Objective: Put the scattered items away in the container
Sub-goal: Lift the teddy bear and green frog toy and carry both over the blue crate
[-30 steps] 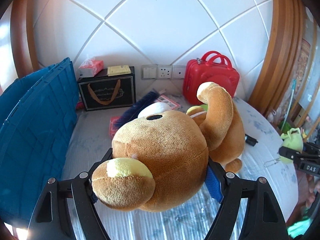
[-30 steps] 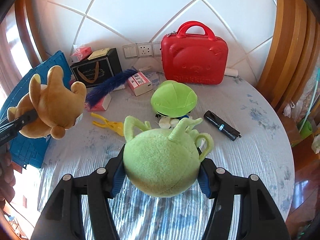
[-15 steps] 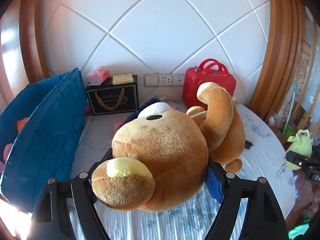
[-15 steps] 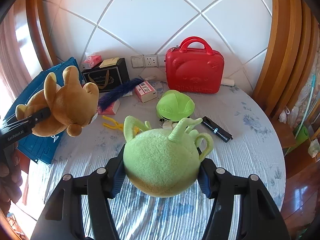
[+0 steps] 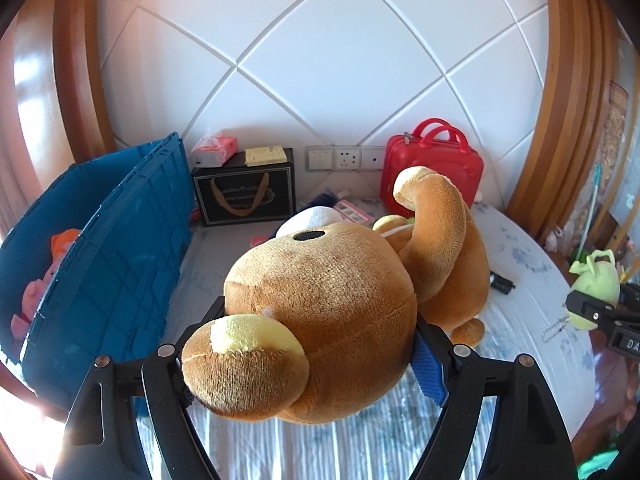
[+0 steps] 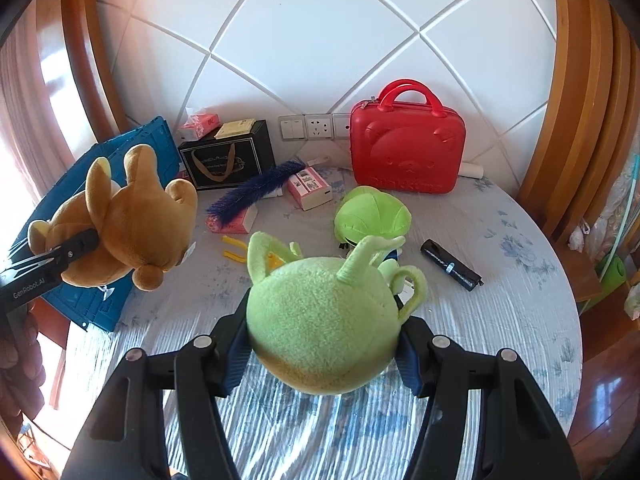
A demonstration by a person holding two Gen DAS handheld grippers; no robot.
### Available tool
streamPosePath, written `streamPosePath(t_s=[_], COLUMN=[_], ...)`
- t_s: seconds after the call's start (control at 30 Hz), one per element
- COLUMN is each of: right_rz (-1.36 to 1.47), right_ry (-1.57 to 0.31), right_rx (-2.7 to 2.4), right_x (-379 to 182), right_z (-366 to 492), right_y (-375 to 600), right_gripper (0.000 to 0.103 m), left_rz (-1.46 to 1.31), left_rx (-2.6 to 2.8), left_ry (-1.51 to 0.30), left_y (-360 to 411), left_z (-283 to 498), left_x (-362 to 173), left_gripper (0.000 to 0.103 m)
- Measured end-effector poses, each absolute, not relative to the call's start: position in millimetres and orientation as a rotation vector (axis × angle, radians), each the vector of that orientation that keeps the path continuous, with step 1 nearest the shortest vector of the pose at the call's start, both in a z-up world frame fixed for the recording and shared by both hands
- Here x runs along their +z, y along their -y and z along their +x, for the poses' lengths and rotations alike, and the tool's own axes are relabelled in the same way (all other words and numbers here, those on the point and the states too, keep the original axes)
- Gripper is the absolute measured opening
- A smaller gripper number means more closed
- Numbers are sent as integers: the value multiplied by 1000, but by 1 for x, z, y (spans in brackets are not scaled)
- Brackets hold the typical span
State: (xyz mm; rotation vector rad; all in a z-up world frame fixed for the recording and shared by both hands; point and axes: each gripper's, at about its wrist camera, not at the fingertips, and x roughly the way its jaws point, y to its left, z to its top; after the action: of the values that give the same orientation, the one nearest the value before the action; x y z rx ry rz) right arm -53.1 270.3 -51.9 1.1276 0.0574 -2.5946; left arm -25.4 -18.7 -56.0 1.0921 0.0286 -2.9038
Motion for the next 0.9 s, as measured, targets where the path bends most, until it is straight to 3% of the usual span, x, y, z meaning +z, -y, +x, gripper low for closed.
streamPosePath(t_s=[0.43, 0.9], right_rz=[1107, 1029], right_ry=[-55, -124], right_rx=[-2659, -2644], right_x=[-30, -5], right_z=[-34, -34], right_y=[-188, -53], right_gripper=[59, 59], left_rz=[1085, 962], left_rx=[-3024, -3060], left_ry=[5, -59], left_y=[86, 207], left_z=[-19, -17], left_x=[-38, -17], left_gripper=[81, 82])
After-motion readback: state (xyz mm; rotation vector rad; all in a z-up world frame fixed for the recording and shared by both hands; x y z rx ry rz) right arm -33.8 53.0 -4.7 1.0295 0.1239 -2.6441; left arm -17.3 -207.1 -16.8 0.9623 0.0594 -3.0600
